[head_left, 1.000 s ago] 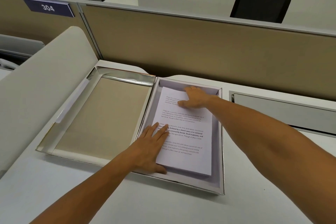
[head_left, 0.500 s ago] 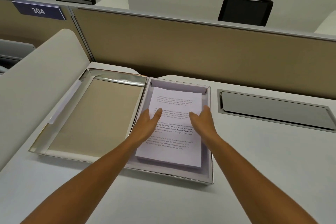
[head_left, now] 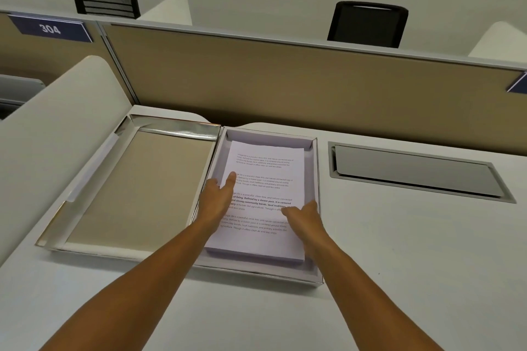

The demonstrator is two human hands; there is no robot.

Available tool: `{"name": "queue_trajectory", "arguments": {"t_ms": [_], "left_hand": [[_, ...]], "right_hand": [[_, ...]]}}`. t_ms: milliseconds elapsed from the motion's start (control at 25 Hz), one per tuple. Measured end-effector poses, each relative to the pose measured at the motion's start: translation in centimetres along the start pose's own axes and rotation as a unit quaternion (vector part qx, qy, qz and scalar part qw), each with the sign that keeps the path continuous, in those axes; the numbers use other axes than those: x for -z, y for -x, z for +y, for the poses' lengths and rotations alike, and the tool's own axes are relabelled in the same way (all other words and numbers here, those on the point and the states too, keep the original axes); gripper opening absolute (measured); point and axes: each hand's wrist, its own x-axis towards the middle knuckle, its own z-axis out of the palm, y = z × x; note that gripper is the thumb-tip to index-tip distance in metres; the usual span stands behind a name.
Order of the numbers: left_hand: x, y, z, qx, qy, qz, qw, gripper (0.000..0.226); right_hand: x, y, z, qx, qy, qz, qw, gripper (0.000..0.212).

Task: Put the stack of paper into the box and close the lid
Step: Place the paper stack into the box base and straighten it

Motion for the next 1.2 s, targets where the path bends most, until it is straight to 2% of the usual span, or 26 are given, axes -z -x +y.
{"name": "queue_trajectory", "arguments": {"t_ms": [80,200,320,440,560,640,760,880,1080,1200], "left_hand": [[0.0,-0.1,-0.2,0.0,-0.002,0.003,1.0,0.074],[0.0,-0.2,-0.4,-0.006,0.002,-0.003,1.0,0.077],[-0.2,-0.2,-0.5,-0.017,0.003,-0.006,1.0,0.079],[-0.3,0.3,-0.5,-0.029,-0.007,-0.007,1.0,0.081],[-0.1,0.6,-0.4,-0.042,-0.041,-0.026,0.998,0.084],[0.4,1.0,-0.3,-0.089,-0.109,-0.029,0.99,0.081],[1.4,1.8,-0.5,-0.213,-0.192,0.008,0.958,0.064],[2.8,2.4,-1.2,-0.261,-0.202,0.06,0.942,0.058],[6.0,2.3,-3.1,-0.22,-0.146,0.138,0.955,0.05],[7.8,2.5,-4.5,-0.174,-0.219,0.233,0.931,0.048]], "right_hand": [[0.1,-0.2,0.1,-0.012,0.006,0.004,1.0,0.056],[0.3,-0.4,0.6,0.004,0.035,0.006,0.999,0.011],[0.4,-0.6,0.7,0.005,0.049,0.0,0.999,0.018],[0.4,-0.3,0.5,0.004,0.057,-0.004,0.998,0.005],[0.0,0.0,0.3,0.0,0.063,-0.024,0.998,0.054],[-0.3,0.6,0.2,0.014,0.067,-0.028,0.997,0.066],[-0.6,1.3,0.3,0.035,0.087,-0.015,0.995,0.083],[-0.8,2.3,0.8,0.092,0.141,0.015,0.986,0.09],[-1.0,3.8,0.7,0.217,0.243,0.055,0.944,0.093],[-1.3,4.6,0.3,0.25,0.249,0.041,0.935,0.091]]}}
